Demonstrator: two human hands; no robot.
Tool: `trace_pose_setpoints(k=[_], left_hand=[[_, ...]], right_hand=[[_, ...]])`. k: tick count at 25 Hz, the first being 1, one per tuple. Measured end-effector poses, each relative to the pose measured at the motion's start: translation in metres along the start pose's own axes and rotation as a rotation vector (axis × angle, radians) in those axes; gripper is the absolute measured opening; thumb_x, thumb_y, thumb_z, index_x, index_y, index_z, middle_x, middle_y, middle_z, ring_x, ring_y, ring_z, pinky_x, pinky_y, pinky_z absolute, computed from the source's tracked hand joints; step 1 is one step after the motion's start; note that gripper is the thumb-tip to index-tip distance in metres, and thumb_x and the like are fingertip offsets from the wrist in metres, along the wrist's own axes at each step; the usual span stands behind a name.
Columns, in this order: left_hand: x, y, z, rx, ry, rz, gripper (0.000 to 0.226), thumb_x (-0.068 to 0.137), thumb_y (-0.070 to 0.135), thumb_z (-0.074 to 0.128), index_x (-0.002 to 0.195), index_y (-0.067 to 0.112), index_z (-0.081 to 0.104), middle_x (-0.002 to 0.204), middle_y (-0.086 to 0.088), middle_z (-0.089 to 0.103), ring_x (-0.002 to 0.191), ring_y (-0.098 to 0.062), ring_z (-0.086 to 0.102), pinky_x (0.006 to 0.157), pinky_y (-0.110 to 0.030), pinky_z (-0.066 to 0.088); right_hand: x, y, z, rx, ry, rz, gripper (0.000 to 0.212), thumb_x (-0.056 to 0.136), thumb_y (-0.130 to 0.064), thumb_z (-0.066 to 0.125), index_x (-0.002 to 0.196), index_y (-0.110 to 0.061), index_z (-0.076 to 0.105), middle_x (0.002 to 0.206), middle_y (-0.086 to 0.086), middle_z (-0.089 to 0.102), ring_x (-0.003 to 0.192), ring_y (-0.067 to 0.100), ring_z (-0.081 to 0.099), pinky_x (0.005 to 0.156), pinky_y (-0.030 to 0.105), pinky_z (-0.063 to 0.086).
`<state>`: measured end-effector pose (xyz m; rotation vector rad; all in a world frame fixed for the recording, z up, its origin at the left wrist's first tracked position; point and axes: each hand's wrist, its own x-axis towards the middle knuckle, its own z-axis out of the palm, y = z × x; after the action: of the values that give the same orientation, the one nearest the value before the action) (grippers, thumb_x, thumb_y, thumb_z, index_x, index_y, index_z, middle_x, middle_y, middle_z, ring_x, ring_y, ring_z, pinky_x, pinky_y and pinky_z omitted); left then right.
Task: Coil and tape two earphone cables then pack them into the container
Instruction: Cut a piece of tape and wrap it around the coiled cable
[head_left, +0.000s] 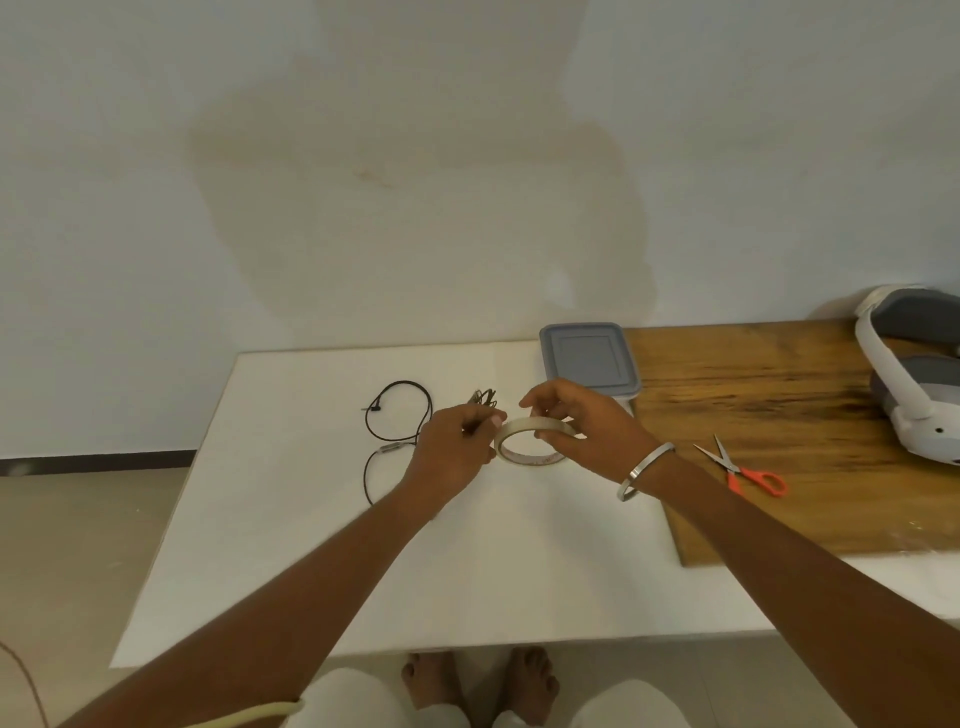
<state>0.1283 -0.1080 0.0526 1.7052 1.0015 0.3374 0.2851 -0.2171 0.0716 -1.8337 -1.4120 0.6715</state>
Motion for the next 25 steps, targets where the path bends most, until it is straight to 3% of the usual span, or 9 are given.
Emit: trace_pose_setpoints(k=[2, 5, 8, 11, 13, 16, 21, 25], left_hand=[[-0.001, 0.0, -0.014, 0.039, 0.002, 0.03, 0.019, 0.097, 0.018, 0.053, 0.1, 0.022, 0.071, 0.079, 0.003, 0.069, 0.059, -0.007, 0.064, 0.066, -0.019, 0.054], [-0.004, -0.008, -0.027, 0.046, -0.076, 0.027, 0.03, 0.095, -0.007, 0.044, 0.1, 0.008, 0.07, 0.084, -0.011, 0.062, 0.06, -0.017, 0.056, 0.068, -0.032, 0.051], [-0.005, -0.023, -0.016, 0.354, -0.134, 0.148, 0.04, 0.084, -0.015, 0.047, 0.107, 0.007, 0.071, 0.084, -0.004, 0.06, 0.067, -0.011, 0.053, 0.061, -0.014, 0.042], [-0.01, -0.031, 0.014, 0.546, -0.215, 0.249, 0.049, 0.082, -0.009, 0.043, 0.112, 0.02, 0.067, 0.095, 0.0, 0.061, 0.084, -0.016, 0.058, 0.073, -0.023, 0.043], [-0.021, -0.027, 0.034, 0.685, -0.303, 0.281, 0.053, 0.082, -0.006, 0.043, 0.124, 0.023, 0.054, 0.109, -0.004, 0.06, 0.094, -0.023, 0.061, 0.078, -0.033, 0.046], [-0.037, -0.028, 0.06, 0.846, -0.354, 0.257, 0.061, 0.087, -0.005, 0.046, 0.142, 0.016, 0.03, 0.115, -0.011, 0.06, 0.095, -0.03, 0.065, 0.079, -0.039, 0.051], [-0.045, -0.038, 0.065, 0.96, -0.29, 0.31, 0.044, 0.09, -0.003, 0.048, 0.132, 0.008, 0.042, 0.122, -0.011, 0.055, 0.101, -0.027, 0.061, 0.079, -0.032, 0.046], [-0.05, -0.05, 0.06, 0.957, -0.253, 0.31, 0.034, 0.089, -0.004, 0.049, 0.121, 0.009, 0.05, 0.13, -0.007, 0.043, 0.078, -0.025, 0.057, 0.066, -0.029, 0.04]], right_hand=[[0.005, -0.011, 0.001, 0.049, -0.006, -0.006, 0.039, 0.082, -0.008, 0.065, 0.114, -0.028, 0.054, 0.096, -0.005, 0.063, 0.087, 0.006, 0.063, 0.075, 0.018, 0.054], [0.008, -0.016, -0.001, 0.081, 0.006, 0.01, 0.041, 0.082, -0.008, 0.066, 0.115, -0.027, 0.053, 0.094, -0.006, 0.063, 0.081, 0.005, 0.065, 0.075, 0.027, 0.057], [0.003, -0.006, -0.017, 0.051, 0.05, 0.048, 0.04, 0.081, -0.007, 0.067, 0.114, -0.026, 0.054, 0.093, -0.008, 0.061, 0.08, 0.009, 0.066, 0.074, 0.033, 0.058], [-0.007, 0.005, -0.043, -0.034, 0.121, 0.089, 0.04, 0.082, -0.004, 0.064, 0.113, -0.027, 0.053, 0.093, -0.008, 0.058, 0.081, 0.008, 0.063, 0.072, 0.017, 0.053], [-0.012, 0.011, -0.058, -0.11, 0.16, 0.102, 0.039, 0.082, -0.002, 0.064, 0.115, -0.021, 0.054, 0.092, -0.005, 0.058, 0.078, 0.003, 0.06, 0.066, 0.004, 0.045], [-0.019, 0.018, -0.069, -0.155, 0.176, 0.109, 0.04, 0.081, 0.0, 0.064, 0.114, -0.019, 0.055, 0.091, -0.005, 0.058, 0.074, -0.005, 0.057, 0.066, 0.002, 0.042], [-0.02, 0.018, -0.068, -0.154, 0.164, 0.093, 0.039, 0.081, -0.001, 0.063, 0.116, -0.017, 0.055, 0.091, -0.007, 0.057, 0.077, 0.003, 0.057, 0.065, 0.002, 0.042], [-0.017, 0.014, -0.06, -0.139, 0.15, 0.087, 0.04, 0.082, -0.002, 0.063, 0.117, -0.019, 0.054, 0.093, -0.006, 0.057, 0.079, 0.004, 0.057, 0.066, 0.003, 0.044]])
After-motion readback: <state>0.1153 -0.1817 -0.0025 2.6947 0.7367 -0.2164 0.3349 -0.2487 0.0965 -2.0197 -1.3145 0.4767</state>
